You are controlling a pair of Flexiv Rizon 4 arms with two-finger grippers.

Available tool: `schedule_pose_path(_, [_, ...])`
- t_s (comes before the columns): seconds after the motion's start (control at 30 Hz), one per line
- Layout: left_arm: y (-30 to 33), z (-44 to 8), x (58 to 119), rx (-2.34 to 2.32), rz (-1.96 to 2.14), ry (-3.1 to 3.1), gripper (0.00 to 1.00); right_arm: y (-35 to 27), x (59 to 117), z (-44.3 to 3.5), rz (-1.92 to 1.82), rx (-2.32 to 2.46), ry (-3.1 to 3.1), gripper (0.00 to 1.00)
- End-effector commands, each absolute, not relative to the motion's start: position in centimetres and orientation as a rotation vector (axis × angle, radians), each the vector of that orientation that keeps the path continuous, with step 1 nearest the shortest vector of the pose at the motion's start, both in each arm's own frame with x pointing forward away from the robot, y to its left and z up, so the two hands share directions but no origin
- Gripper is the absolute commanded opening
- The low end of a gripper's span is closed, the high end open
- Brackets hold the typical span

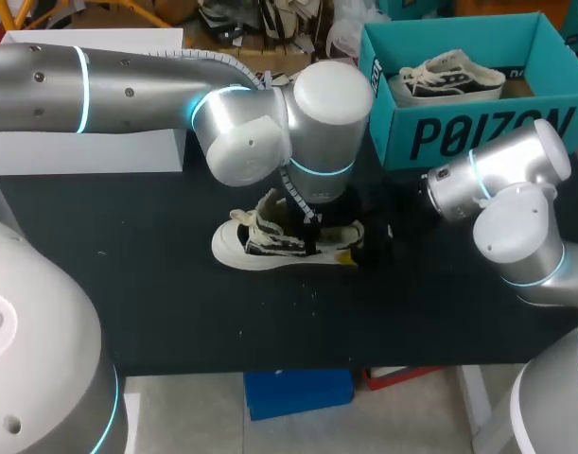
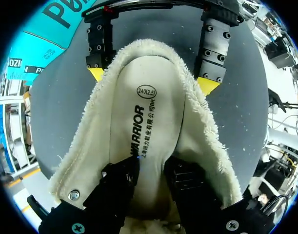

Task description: Take the shoe out of the shoebox, open the shoe tongue, remove and reinsert the insole, then place the shoe into the shoebox

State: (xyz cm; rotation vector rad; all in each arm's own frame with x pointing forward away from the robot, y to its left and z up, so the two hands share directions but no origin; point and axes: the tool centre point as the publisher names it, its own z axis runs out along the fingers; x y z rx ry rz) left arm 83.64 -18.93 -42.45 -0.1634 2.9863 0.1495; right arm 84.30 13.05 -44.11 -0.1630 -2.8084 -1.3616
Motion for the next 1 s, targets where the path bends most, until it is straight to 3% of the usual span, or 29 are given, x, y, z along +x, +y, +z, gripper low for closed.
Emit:
schedule_pose_path(0.03, [-18.5,-46.3,84.1,-0.156,0.165,2.889,0.34,13.1,84.3,-44.1,-1.357,-0.166,-2.81,0.0])
schedule_pose_path(0.23, [-18.4,-46.4,84.2,-0.166,0.15,2.802,0.24,13.1,84.3,-44.1,-1.357,-0.166,-2.81,0.0])
schedule_pose_path(1.0, [-17.6,-47.2,86.7,-0.144,0.126,2.672,0.32,13.1,84.3,-44.1,-1.357,-0.166,-2.81,0.0])
